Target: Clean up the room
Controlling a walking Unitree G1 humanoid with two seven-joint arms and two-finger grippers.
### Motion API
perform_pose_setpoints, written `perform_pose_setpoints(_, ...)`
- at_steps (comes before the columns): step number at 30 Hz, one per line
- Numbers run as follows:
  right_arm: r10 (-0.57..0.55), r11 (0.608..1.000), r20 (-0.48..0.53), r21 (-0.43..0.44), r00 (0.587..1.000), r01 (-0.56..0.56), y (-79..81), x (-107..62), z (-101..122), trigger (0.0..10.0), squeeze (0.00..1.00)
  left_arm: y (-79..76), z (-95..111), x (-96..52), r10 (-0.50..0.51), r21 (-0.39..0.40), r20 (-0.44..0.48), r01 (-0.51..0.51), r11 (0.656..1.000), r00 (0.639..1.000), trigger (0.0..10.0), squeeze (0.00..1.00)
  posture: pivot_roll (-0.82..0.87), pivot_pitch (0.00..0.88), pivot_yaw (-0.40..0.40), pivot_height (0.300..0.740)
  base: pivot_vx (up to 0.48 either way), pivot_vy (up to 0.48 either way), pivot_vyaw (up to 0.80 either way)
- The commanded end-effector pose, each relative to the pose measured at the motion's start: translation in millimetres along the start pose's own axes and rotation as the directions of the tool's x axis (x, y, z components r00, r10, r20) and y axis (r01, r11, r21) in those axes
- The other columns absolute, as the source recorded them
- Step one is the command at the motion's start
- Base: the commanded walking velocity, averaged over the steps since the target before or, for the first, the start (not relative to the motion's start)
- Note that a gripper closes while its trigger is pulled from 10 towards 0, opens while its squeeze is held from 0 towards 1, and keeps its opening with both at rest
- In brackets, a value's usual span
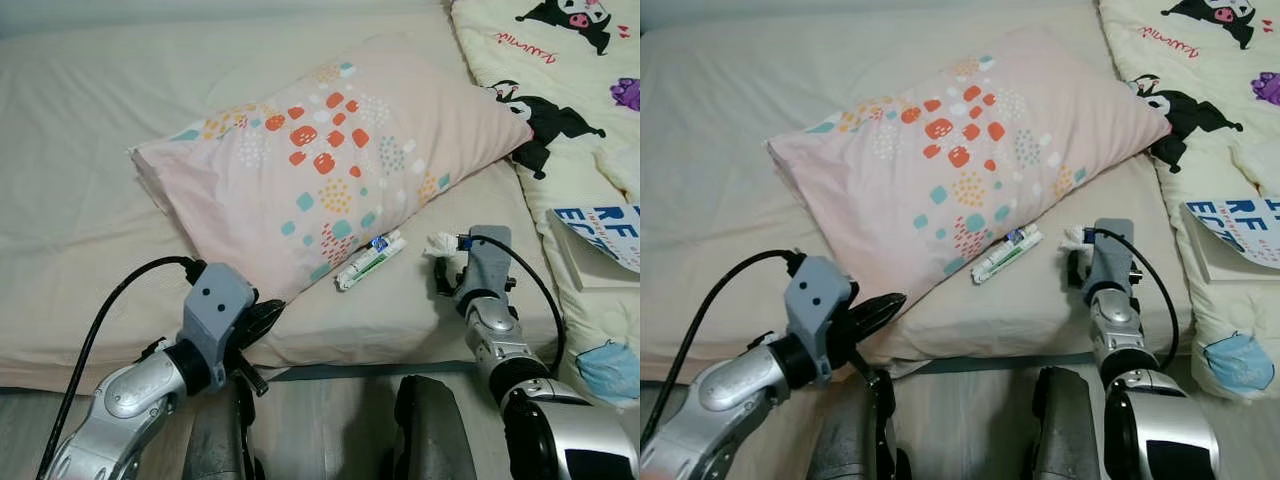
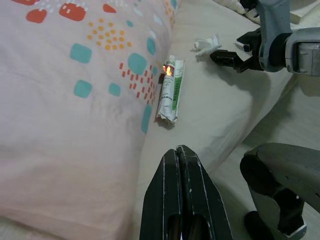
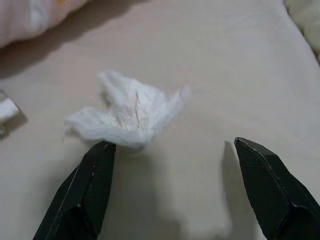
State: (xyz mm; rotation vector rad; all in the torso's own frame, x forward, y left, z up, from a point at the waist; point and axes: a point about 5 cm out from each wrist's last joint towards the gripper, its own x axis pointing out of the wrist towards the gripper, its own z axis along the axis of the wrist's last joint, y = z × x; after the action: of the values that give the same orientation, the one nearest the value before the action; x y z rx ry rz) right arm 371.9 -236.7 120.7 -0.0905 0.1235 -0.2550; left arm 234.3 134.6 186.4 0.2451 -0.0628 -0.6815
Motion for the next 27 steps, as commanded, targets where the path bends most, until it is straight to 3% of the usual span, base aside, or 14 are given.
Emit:
perform_pose_setpoints(1,-0.005,1.0,-0.006,0.018,1.0,0.005,-0.4,-0.9,-2.9,10.0,0.0,0.9,0.7,-4.4,-0.009,0.012,-0.016,0.009,1.0,1.0,10.0,0.0,0.34,0.389,0.049,0.544,0.0,0.0,0.0)
perform_pose_setpoints(16,0.036,0.998,0.018,0.044,0.999,-0.037,7.8,0.1,2.3,9.8,0.0,2.6,1.7,-2.3,-0.01,0.013,-0.022,0.01,1.0,1.0,10.0,0.0,0.34,0.385,0.049,0.544,0.0,0.0,0.0)
perform_pose_setpoints(17,0.039,0.998,0.017,0.05,0.999,-0.04,7.7,0.1,2.2,4.8,0.0,2.8,1.9,-2.4,-0.009,0.012,-0.021,0.01,1.0,1.0,10.0,0.0,0.34,0.383,0.048,0.544,0.0,0.0,0.0)
perform_pose_setpoints(18,0.042,0.998,0.016,0.055,0.999,-0.043,7.4,0.1,1.9,3.2,0.0,2.8,2.2,-2.7,-0.01,0.012,-0.021,0.01,1.0,1.0,10.0,0.0,0.35,0.381,0.049,0.544,0.0,0.0,0.0)
perform_pose_setpoints(20,0.043,0.997,0.015,0.058,0.999,-0.044,7.2,0.1,1.8,3.2,0.0,2.7,2.4,-3.0,-0.011,0.013,-0.021,0.011,1.0,1.0,10.0,0.0,0.35,0.381,0.049,0.544,0.0,0.0,0.0)
perform_pose_setpoints(21,0.044,0.997,0.014,0.059,0.999,-0.045,6.9,0.1,1.6,0.9,0.0,2.6,2.6,-3.1,-0.012,0.013,-0.022,0.012,1.0,1.0,10.0,0.0,0.35,0.379,0.049,0.544,0.0,0.0,0.0)
perform_pose_setpoints(22,0.044,0.997,0.012,0.061,0.999,-0.045,6.5,0.0,1.1,0.0,0.0,2.3,2.9,-3.2,-0.014,0.013,-0.022,0.014,1.0,1.0,10.0,0.0,0.35,0.378,0.05,0.544,0.0,0.0,0.0)
perform_pose_setpoints(27,0.039,0.997,0.005,0.07,0.999,-0.04,5.7,-0.5,-0.8,0.0,0.0,1.7,3.7,-2.4,-0.019,0.016,-0.02,0.019,1.0,1.0,10.0,0.0,0.35,0.375,0.049,0.544,0.0,0.0,0.0)
